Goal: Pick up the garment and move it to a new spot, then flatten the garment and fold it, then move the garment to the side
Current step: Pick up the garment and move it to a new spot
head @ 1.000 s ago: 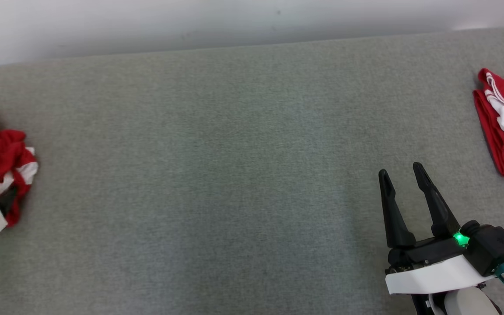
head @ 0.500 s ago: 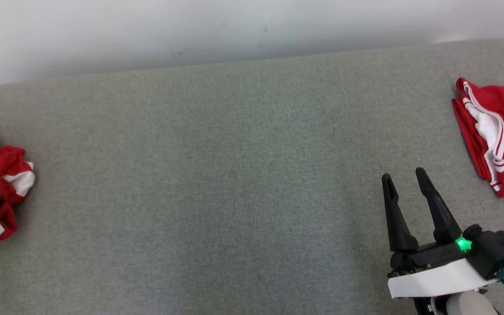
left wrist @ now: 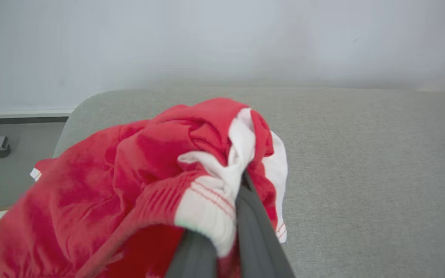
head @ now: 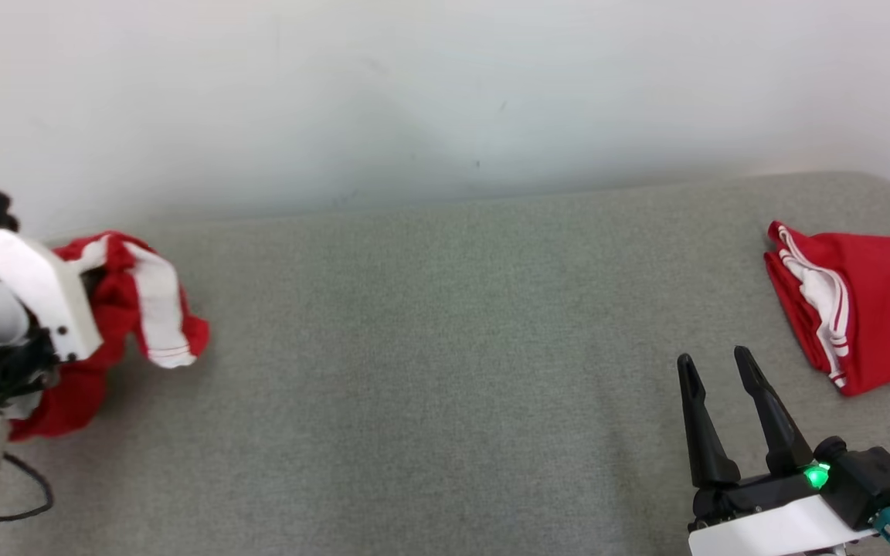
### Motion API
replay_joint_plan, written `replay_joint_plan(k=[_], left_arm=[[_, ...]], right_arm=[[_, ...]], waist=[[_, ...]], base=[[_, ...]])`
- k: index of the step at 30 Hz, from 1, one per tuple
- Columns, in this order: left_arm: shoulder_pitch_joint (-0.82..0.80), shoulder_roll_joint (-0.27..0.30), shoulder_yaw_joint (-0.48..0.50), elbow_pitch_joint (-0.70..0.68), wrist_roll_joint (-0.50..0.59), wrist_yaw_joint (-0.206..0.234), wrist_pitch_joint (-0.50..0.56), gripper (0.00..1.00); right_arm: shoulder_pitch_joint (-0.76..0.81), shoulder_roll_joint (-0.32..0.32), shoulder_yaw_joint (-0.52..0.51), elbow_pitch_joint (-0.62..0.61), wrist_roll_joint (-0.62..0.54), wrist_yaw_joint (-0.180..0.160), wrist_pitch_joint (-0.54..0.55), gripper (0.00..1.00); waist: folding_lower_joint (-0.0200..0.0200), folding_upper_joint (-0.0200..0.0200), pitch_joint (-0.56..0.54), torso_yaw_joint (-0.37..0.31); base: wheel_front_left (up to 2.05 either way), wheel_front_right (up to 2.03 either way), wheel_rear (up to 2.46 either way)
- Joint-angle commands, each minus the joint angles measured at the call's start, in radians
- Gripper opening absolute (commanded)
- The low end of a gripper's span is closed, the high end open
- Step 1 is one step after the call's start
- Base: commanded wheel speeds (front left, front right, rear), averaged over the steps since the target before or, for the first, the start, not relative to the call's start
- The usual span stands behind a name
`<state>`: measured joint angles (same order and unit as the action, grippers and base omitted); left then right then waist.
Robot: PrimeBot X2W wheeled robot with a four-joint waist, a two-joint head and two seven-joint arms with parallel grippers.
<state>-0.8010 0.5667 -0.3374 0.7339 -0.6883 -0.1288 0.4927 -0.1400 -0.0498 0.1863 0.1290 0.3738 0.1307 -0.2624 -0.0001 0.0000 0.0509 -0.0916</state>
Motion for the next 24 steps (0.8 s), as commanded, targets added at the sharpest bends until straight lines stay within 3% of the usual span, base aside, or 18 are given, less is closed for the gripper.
replay_joint_plan(k=[1,13,21,24], left_arm=[[-0.009,-0.003,-0.005,-0.012,-0.006,-0.003,0.003,0.0],[-0.004,-0.089,-0.068,-0.313,-0.123,-0.003,0.032,0.0],[0.087,-0.167,-0.074,-0.454,-0.146,0.016,-0.049,0.0],[0.148,-0.168,-0.092,-0.477,-0.094,0.038,-0.111,0.0]], right_arm=[[0.011,-0.002,-0.003,0.002,0.008,0.0,-0.003,1.0],[0.044,-0.002,-0.034,-0.014,-0.005,0.0,-0.003,1.0],[0.042,-0.024,-0.024,-0.017,-0.011,0.0,-0.003,1.0],[0.038,-0.034,-0.016,-0.018,-0.01,0.0,-0.003,1.0]], waist=[[0.0001,0.0,-0.021,-0.01],[0.0001,0.0,-0.084,-0.11],[0.0001,0.0,-0.083,-0.182],[0.0001,0.0,-0.08,-0.207]], base=[[0.0,0.0,0.0],[0.0,0.0,0.0],[0.0,0.0,0.0],[0.0,0.0,0.0]])
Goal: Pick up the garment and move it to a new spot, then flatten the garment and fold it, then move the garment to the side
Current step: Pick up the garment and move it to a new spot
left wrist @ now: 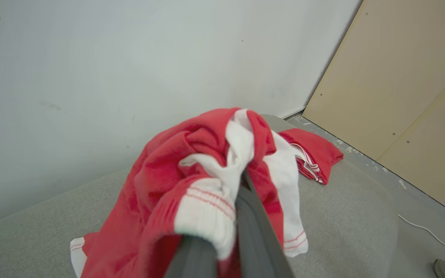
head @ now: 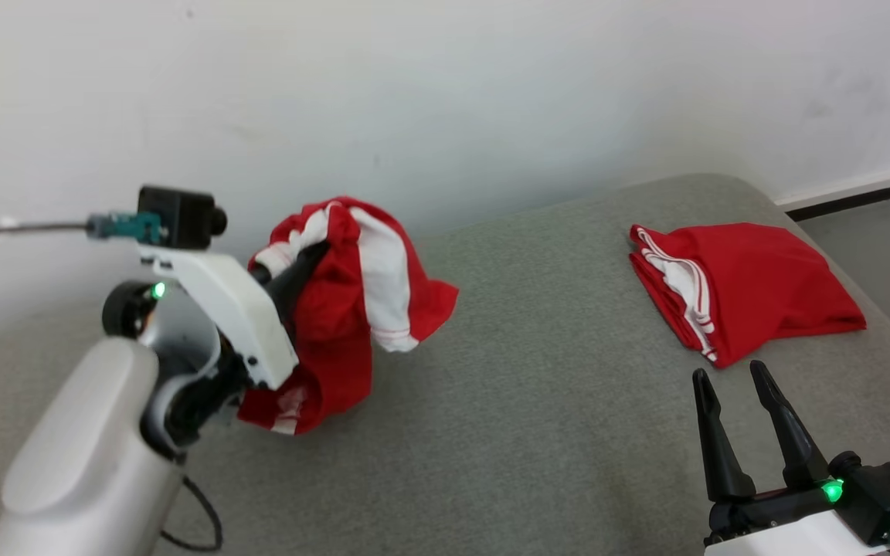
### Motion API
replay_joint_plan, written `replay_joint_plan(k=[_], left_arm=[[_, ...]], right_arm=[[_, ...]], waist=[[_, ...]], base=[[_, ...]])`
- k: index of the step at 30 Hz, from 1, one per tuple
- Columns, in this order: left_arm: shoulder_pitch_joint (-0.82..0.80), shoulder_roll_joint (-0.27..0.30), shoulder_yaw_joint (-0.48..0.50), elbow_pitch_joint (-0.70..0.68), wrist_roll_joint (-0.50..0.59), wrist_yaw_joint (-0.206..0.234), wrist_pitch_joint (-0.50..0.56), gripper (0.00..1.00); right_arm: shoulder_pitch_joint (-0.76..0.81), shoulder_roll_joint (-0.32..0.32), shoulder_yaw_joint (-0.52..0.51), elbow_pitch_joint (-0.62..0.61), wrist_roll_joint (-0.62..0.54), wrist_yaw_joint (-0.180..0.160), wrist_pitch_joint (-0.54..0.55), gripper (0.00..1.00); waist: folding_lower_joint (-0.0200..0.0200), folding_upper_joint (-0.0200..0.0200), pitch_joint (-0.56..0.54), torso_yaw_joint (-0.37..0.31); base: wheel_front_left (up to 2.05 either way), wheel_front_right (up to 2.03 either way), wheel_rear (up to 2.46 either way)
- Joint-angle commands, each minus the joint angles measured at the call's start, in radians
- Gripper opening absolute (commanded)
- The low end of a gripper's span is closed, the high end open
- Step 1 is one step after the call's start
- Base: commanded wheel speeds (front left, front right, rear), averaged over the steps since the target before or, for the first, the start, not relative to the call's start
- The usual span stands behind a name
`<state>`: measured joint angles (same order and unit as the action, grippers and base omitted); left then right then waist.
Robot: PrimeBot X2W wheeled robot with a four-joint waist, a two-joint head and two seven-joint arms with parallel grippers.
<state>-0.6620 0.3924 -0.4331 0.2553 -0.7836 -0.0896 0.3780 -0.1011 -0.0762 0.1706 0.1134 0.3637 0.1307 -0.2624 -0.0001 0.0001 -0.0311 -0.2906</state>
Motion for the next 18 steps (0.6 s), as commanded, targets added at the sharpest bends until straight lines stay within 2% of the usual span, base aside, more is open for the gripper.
replay_joint_plan(k=[1,7,11,13,14,15,16,17,18], left_arm=[[0.034,-0.006,0.001,0.002,0.002,0.007,-0.021,0.0],[0.182,-0.051,-0.012,0.086,0.047,0.055,-0.17,0.0],[0.247,-0.076,-0.047,0.185,0.092,0.058,-0.268,0.0],[0.276,-0.111,-0.064,0.228,0.099,0.061,-0.315,0.0],[0.288,-0.13,-0.065,0.246,0.089,0.057,-0.331,0.14],[0.289,-0.138,-0.068,0.264,0.093,0.054,-0.349,0.35],[0.288,-0.141,-0.072,0.282,0.101,0.052,-0.364,0.44],[0.29,-0.152,-0.075,0.302,0.099,0.049,-0.374,0.49],[0.288,-0.163,-0.077,0.32,0.096,0.046,-0.383,0.65]], right_arm=[[-0.002,-0.009,0.001,-0.002,0.001,0.0,-0.003,1.0],[0.003,-0.017,0.018,0.001,0.007,0.0,-0.003,1.0],[0.003,-0.022,0.032,0.008,0.008,0.0,-0.003,1.0],[-0.001,-0.024,0.03,0.009,0.008,0.0,-0.003,1.0],[0.0,-0.025,0.031,0.01,0.009,0.0,-0.003,1.0],[0.002,-0.028,0.034,0.011,0.009,0.0,-0.003,1.0],[0.003,-0.029,0.037,0.012,0.01,0.0,-0.003,1.0],[0.004,-0.031,0.04,0.014,0.01,0.0,-0.003,1.0],[0.005,-0.031,0.042,0.015,0.012,0.0,-0.003,1.0]], waist=[[0.0001,-0.0001,0.003,-0.014],[0.0001,-0.0001,0.012,-0.04],[0.0001,-0.0001,0.014,-0.042],[0.0001,-0.0001,0.014,-0.036],[0.0001,-0.0001,0.014,-0.03],[0.0001,-0.0001,0.013,-0.023],[0.0001,-0.0001,0.012,-0.016],[0.0001,-0.0001,0.011,-0.01],[0.0001,-0.0001,0.01,-0.003]], base=[[0.0,0.0,0.0],[0.0,0.0,0.0],[0.0,0.0,0.0],[0.0,0.0,0.0],[0.0,0.0,0.0],[0.0,0.0,0.0],[0.0,0.0,0.0],[0.0,0.0,0.0],[0.0,0.0,0.0]])
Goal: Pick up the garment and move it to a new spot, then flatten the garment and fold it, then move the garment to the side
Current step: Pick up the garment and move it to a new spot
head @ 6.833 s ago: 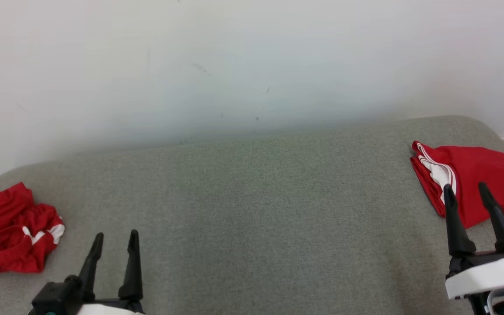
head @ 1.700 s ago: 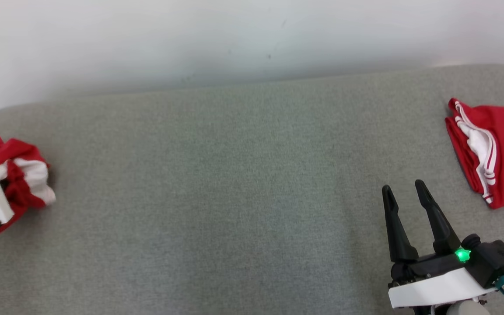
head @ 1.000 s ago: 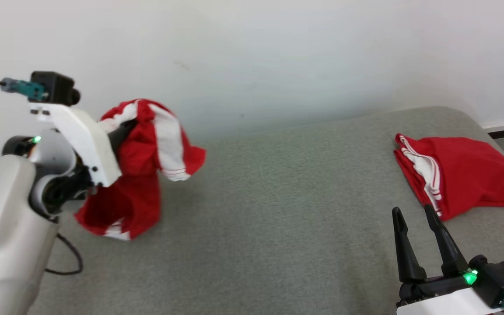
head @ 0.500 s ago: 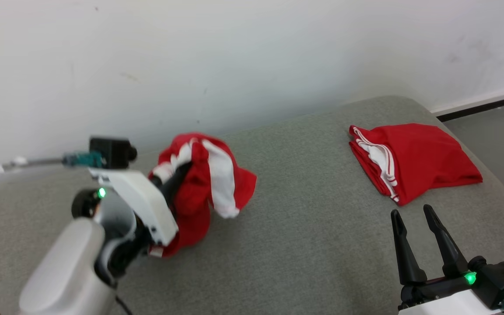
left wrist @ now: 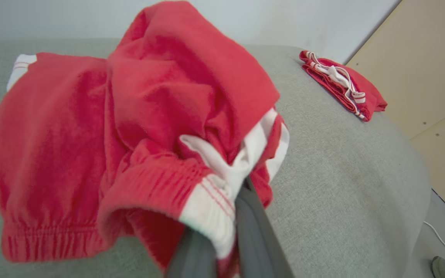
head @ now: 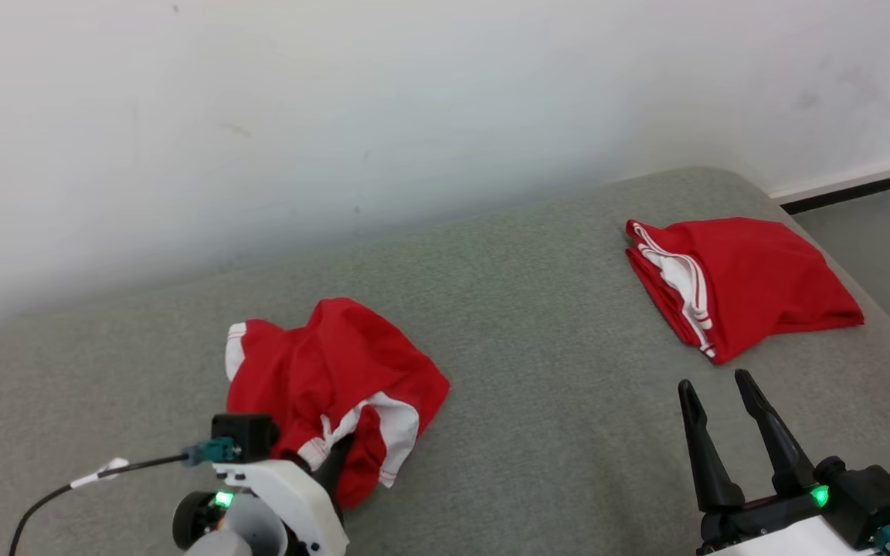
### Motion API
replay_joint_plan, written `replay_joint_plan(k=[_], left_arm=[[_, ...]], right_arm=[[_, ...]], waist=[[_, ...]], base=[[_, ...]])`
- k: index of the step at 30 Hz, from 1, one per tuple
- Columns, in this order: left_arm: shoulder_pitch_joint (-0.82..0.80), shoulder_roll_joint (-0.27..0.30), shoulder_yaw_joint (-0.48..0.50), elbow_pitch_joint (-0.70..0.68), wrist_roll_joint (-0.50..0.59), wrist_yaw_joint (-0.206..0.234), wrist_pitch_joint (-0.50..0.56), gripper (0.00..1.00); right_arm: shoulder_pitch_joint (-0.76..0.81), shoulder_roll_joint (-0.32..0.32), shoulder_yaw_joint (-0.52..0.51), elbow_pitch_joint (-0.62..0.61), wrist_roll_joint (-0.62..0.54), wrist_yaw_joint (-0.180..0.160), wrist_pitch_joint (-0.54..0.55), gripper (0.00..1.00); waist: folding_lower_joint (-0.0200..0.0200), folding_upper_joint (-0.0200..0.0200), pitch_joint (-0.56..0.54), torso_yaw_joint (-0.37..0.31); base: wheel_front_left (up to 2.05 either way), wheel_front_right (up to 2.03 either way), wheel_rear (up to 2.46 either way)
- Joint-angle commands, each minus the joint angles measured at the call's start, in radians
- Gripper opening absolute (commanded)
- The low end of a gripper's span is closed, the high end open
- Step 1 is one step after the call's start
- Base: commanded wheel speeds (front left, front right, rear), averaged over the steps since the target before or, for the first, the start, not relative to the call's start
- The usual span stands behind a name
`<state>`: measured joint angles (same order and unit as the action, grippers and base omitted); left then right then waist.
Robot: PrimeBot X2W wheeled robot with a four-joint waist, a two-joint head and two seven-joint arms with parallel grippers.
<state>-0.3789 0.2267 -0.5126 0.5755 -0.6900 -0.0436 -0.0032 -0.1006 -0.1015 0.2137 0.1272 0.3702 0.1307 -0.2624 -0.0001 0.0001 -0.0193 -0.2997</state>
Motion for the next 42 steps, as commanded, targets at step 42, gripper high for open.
replay_joint_plan(k=[42], left_arm=[[0.339,0.158,0.19,-0.528,0.115,0.29,-0.257,1.0]], right_arm=[[0.071,0.001,-0.076,-0.043,-0.024,0.0,-0.003,1.0]], waist=[[0.0001,-0.0001,-0.044,0.204]], base=[[0.0,0.0,0.0]])
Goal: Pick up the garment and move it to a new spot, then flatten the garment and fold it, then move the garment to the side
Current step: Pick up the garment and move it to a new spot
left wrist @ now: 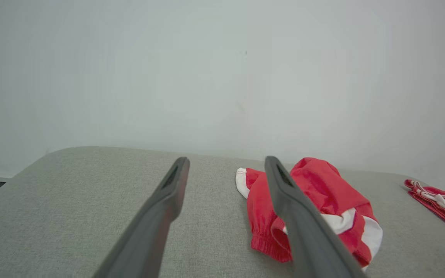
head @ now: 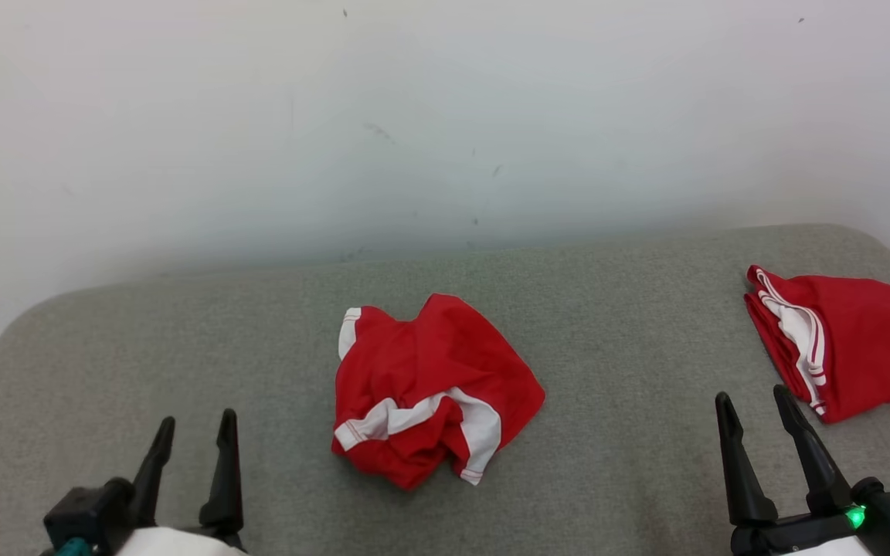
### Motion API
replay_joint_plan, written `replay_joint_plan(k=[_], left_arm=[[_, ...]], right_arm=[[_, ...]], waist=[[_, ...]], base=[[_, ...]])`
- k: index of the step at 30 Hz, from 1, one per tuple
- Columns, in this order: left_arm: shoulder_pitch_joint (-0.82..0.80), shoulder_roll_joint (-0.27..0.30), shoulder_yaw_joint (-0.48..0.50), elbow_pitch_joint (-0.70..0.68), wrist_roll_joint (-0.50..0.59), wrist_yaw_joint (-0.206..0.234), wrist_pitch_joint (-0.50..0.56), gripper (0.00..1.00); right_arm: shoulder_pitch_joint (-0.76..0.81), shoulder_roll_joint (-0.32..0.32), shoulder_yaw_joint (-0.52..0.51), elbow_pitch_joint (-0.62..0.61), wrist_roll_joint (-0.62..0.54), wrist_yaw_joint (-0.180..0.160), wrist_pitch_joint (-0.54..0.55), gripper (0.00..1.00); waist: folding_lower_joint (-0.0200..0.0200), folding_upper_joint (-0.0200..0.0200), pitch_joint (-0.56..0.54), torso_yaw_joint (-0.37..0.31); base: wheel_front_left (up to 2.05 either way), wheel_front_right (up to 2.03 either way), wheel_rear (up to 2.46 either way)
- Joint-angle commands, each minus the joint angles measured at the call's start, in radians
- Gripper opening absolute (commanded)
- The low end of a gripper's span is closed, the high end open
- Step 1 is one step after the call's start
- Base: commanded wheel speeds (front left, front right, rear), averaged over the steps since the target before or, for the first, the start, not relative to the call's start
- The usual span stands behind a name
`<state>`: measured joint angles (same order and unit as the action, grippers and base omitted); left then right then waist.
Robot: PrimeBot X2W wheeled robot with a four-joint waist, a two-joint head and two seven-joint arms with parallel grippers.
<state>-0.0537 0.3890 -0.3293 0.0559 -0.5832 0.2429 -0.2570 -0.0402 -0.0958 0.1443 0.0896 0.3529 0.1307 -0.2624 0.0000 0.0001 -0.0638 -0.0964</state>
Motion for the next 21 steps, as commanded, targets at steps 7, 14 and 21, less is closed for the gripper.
replay_joint_plan(k=[7,14,21], left_arm=[[0.108,-0.109,0.111,-0.085,0.091,-0.023,-0.007,1.0],[0.133,-0.192,0.17,-0.072,0.158,-0.097,-0.007,1.0],[0.123,-0.233,0.215,-0.054,0.206,-0.149,-0.007,1.0]], right_arm=[[0.033,0.015,-0.005,-0.016,-0.013,0.0,-0.003,1.0],[0.024,0.015,0.018,-0.007,-0.007,0.0,-0.003,1.0],[0.017,0.01,0.023,-0.001,-0.011,0.0,-0.003,1.0]], waist=[[0.0,-0.0001,0.008,0.005],[0.0,-0.0001,0.014,0.003],[0.0,-0.0001,0.016,0.002]], base=[[0.0,0.0,0.0],[0.0,0.0,0.0],[0.0,0.0,0.0]])
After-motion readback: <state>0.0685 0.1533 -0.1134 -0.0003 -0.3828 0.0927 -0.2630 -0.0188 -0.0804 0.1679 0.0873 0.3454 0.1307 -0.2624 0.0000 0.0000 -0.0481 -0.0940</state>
